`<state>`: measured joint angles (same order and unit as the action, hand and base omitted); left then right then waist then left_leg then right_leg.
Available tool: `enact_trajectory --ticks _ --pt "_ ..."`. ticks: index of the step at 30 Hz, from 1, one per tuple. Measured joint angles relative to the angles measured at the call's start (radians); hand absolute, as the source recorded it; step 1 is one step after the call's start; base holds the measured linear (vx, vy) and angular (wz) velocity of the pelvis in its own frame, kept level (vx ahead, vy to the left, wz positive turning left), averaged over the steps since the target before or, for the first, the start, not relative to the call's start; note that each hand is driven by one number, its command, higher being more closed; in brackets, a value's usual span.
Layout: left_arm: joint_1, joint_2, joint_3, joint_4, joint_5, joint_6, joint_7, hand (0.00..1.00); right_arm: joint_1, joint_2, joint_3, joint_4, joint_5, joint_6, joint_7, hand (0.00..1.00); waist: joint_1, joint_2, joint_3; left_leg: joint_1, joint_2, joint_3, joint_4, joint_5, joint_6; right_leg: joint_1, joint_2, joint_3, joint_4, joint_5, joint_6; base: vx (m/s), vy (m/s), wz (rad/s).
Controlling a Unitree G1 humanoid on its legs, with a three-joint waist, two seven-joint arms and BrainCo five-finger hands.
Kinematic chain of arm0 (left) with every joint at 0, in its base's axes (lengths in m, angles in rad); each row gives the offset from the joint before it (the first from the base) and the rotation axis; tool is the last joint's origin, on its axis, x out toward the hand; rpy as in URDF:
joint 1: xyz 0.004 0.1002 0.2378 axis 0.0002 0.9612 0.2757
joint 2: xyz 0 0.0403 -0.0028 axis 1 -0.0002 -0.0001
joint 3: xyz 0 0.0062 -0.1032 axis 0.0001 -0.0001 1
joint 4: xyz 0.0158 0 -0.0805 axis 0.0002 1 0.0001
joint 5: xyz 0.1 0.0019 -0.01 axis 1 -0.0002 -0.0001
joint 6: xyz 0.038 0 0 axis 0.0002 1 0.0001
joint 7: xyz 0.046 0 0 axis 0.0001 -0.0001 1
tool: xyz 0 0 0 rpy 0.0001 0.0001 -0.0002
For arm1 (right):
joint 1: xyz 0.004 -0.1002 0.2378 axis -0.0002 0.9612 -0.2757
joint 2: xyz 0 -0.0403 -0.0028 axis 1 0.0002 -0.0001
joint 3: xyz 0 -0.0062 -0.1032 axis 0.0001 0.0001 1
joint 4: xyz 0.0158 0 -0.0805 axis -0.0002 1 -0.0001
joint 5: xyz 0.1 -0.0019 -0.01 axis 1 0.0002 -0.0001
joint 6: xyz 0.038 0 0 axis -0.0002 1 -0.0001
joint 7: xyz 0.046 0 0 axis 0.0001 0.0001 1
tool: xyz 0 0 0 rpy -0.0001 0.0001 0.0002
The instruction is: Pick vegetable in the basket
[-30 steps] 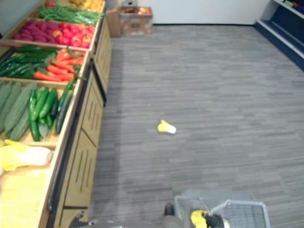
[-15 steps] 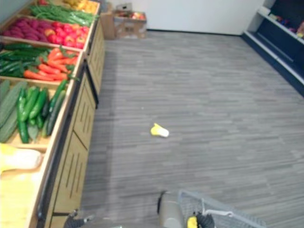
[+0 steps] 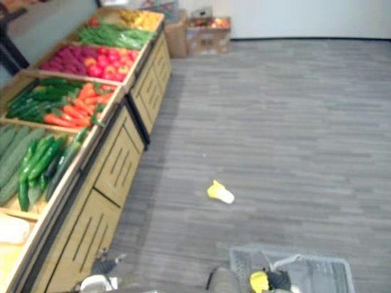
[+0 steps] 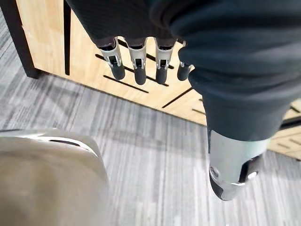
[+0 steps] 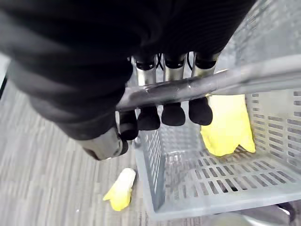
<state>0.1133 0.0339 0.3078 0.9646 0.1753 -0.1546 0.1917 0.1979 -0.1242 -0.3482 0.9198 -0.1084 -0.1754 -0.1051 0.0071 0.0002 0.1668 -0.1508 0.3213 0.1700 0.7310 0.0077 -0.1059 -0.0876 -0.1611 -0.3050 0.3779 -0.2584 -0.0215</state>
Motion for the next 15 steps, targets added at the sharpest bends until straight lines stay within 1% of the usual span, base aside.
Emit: enact_trajectory --ticks 1,2,3,4,5,6,8,9,10,11,12,13,14,15 --pt "0.0 -0.002 0.006 0.0 -0.011 0.0 0.0 0.0 -0.001 0.0 0.0 0.0 0.0 0.0 0.0 1.0 0.001 0.0 0.0 -0.013 -0.003 0.017 -0.017 -0.018 -0.001 0.013 0.0 -0.01 -0.013 0.0 0.0 0.14 -0.049 0.52" --pt "-0.001 -0.006 0.017 -0.002 -0.019 0.001 0.0 0.0 -0.006 -0.001 0.001 0.0 -0.001 -0.004 0.001 1.0 0.004 0.0 0.0 -0.029 -0.018 0.039 -0.079 -0.045 -0.001 0.034 -0.003 -0.024 -0.032 0.0 0.001 0.1 0.024 0.31" --pt "0.0 -0.009 0.024 -0.005 -0.022 0.002 0.002 0.0 -0.02 -0.003 0.001 0.0 -0.001 -0.007 0.001 1.0 0.012 0.0 0.0 -0.037 -0.038 0.058 -0.179 -0.059 0.0 0.046 -0.006 -0.028 -0.047 0.0 0.003 0.1 0.052 0.2" --pt "-0.001 -0.011 0.027 -0.007 -0.022 0.002 0.002 0.0 -0.028 -0.002 0.001 0.0 -0.001 -0.007 0.0 1.0 0.02 -0.001 0.0 -0.037 -0.05 0.066 -0.233 -0.059 0.0 0.046 -0.01 -0.029 -0.049 0.0 0.006 0.11 0.095 0.09" --pt "-0.001 -0.019 0.036 -0.009 -0.021 0.002 0.003 0.0 -0.044 -0.002 0.0 0.0 -0.001 -0.006 -0.001 1.0 0.026 -0.001 0.0 -0.037 -0.081 0.065 -0.366 -0.055 -0.001 0.054 -0.019 -0.034 -0.054 -0.001 0.017 0.12 0.136 0.17" --pt "-0.002 -0.025 0.05 -0.009 -0.021 0.003 0.007 0.0 -0.051 -0.001 0.001 0.0 -0.001 -0.006 -0.01 1.0 0.026 -0.001 0.0 -0.035 -0.109 0.063 -0.485 -0.052 -0.002 0.064 -0.032 -0.044 -0.055 -0.006 0.034 0.14 0.16 0.24" --pt "-0.001 -0.031 0.059 -0.009 -0.021 0.003 0.015 0.0 -0.054 0.001 0.006 0.0 -0.002 -0.005 -0.019 1.0 0.029 -0.001 0.0 -0.038 -0.136 0.063 -0.58 -0.038 -0.004 0.077 -0.05 -0.048 -0.055 -0.018 0.056 0.16 0.215 0.14" --pt "0.002 -0.032 0.063 -0.008 -0.021 0.003 0.021 0.0 -0.054 0.001 0.011 0.0 -0.003 -0.005 -0.02 1.0 0.034 0.001 -0.001 -0.038 -0.14 0.063 -0.607 -0.036 -0.004 0.086 -0.056 -0.046 -0.055 -0.025 0.069 0.27 0.366 -0.04" --pt "0.011 -0.034 0.063 -0.006 -0.021 0.003 0.024 0.0 -0.053 0.0 0.022 -0.001 -0.009 -0.005 -0.022 1.0 0.034 0.008 -0.006 -0.036 -0.134 0.063 -0.622 -0.037 -0.004 0.101 -0.058 -0.039 -0.055 -0.037 0.096 0.32 0.409 -0.16" --pt "0.024 -0.038 0.063 0.001 -0.022 0.003 0.025 0.0 -0.046 -0.004 0.032 0.0 -0.01 -0.005 -0.023 1.0 0.036 0.017 -0.016 -0.03 -0.126 0.065 -0.611 -0.008 0.004 0.117 -0.056 -0.02 -0.055 -0.05 0.123 0.28 0.351 -0.21" --pt "0.025 -0.031 0.065 0.011 -0.022 0.003 0.024 0.0 -0.046 0.002 0.033 0.006 -0.01 -0.002 -0.024 1.0 0.039 0.012 -0.024 -0.023 -0.141 0.077 -0.588 -0.019 0.002 0.127 -0.074 -0.004 -0.059 -0.052 0.133 0.34 0.353 -0.31" --pt "0.044 -0.011 0.064 0.023 -0.022 0.004 0.024 0.0 -0.038 0.016 0.046 0.015 -0.011 -0.001 -0.019 1.0 0.046 -0.03 -0.053 -0.029 -0.174 0.102 -0.559 -0.067 0.012 0.133 -0.091 0.051 -0.109 -0.043 0.145 0.36 0.301 -0.23" --pt "0.057 0.004 0.062 0.025 -0.021 0.004 0.025 0.0 -0.036 0.038 0.041 0.026 -0.011 -0.002 -0.016 1.0 0.048 -0.06 -0.081 -0.047 -0.204 0.107 -0.517 -0.121 0.017 0.151 -0.1 0.092 -0.154 -0.019 0.163 0.44 0.347 -0.14" --pt "0.059 0.011 0.06 0.029 -0.019 0.004 0.025 0.0 -0.035 0.042 0.039 0.038 -0.011 -0.002 -0.017 1.0 0.049 -0.071 -0.09 -0.052 -0.22 0.109 -0.503 -0.142 0.02 0.155 -0.113 0.106 -0.162 -0.009 0.167 0.39 0.277 0.14"
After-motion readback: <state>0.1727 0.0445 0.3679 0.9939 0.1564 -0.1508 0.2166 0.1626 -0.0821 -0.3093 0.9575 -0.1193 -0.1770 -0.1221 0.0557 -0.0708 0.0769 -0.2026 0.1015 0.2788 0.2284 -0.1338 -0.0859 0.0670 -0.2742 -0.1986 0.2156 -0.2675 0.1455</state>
